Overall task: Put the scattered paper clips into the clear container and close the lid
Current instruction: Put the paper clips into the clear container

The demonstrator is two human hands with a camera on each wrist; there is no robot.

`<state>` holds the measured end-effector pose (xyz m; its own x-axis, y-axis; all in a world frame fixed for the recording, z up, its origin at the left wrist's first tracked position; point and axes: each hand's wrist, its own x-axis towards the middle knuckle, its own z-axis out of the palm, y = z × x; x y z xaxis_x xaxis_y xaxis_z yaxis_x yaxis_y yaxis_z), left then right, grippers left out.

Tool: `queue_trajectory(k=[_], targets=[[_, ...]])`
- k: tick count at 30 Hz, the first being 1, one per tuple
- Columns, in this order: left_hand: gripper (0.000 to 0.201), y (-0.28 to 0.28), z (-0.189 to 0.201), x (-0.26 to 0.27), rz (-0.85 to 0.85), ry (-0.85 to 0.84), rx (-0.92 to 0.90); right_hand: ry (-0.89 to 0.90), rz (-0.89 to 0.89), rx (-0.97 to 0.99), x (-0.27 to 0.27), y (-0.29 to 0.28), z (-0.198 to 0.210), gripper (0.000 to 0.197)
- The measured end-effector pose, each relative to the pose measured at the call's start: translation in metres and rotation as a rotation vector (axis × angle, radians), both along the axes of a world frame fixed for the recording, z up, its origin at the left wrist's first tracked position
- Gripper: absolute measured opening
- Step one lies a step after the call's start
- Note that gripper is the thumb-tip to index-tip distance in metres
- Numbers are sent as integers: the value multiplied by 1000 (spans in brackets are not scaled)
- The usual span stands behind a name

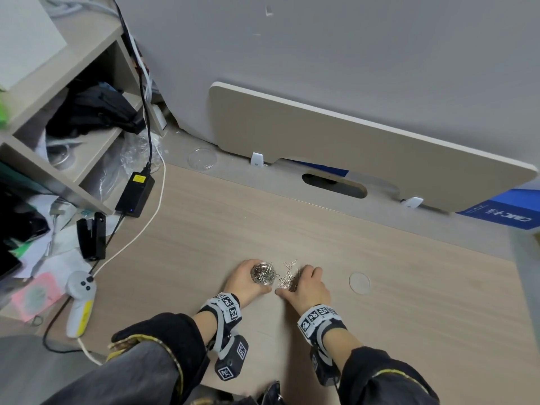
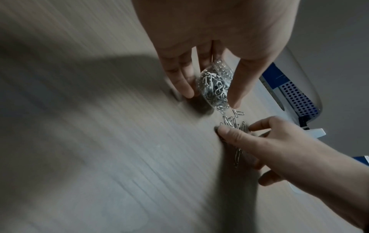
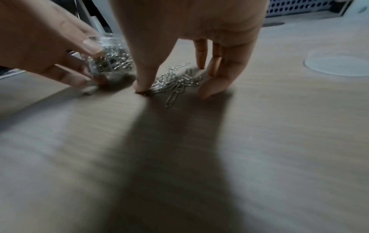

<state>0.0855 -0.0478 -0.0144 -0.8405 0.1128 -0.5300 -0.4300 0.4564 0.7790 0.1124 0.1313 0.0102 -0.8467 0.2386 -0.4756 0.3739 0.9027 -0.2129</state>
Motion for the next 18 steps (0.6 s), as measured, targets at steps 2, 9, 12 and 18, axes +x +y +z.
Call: queue_trajectory(k=[2, 9, 12, 18], targets=[[75, 1, -3, 0, -11, -3, 5, 6, -14, -42, 0, -6, -5, 70], [78, -1, -7, -2, -18, -10, 0, 23, 67, -109, -7, -6, -11, 42], [80, -2, -10, -3, -11, -16, 1, 56, 70, -127, -8, -2, -16, 31], [82, -1, -10, -4, -7, -17, 6, 85, 100, -122, -12, 3, -23, 20]])
